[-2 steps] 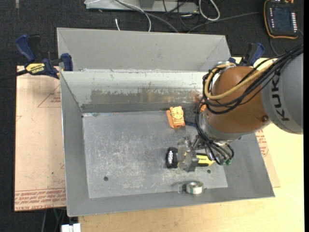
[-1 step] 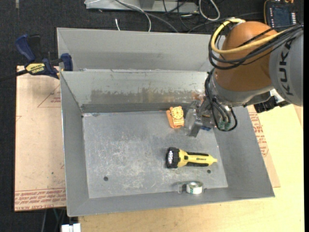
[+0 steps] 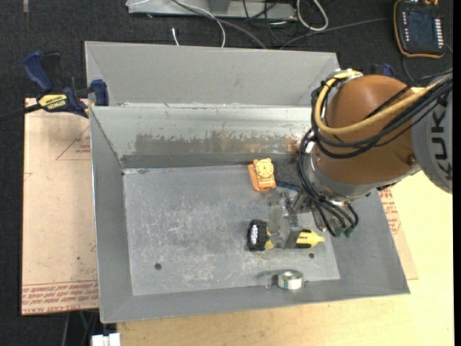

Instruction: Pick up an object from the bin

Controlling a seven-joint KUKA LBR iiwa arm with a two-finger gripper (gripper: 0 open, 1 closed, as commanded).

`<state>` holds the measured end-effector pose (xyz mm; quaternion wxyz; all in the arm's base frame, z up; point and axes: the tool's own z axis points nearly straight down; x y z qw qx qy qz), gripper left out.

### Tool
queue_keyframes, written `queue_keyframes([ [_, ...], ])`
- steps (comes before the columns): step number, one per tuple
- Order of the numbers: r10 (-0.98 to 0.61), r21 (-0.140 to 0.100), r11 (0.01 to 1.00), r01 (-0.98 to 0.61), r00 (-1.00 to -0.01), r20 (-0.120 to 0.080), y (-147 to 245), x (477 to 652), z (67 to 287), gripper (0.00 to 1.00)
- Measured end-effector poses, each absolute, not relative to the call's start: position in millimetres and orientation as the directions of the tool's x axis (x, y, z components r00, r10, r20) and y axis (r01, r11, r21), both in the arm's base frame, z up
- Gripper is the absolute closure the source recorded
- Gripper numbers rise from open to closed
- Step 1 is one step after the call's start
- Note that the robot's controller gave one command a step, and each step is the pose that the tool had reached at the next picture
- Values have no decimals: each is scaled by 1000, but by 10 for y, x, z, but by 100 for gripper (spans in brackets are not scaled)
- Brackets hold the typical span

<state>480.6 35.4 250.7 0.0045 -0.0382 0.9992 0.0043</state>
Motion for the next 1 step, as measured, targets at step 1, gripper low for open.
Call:
queue_keyframes([
  [1, -40, 9, 999, -40, -999, -12, 305, 4852, 2486, 100],
])
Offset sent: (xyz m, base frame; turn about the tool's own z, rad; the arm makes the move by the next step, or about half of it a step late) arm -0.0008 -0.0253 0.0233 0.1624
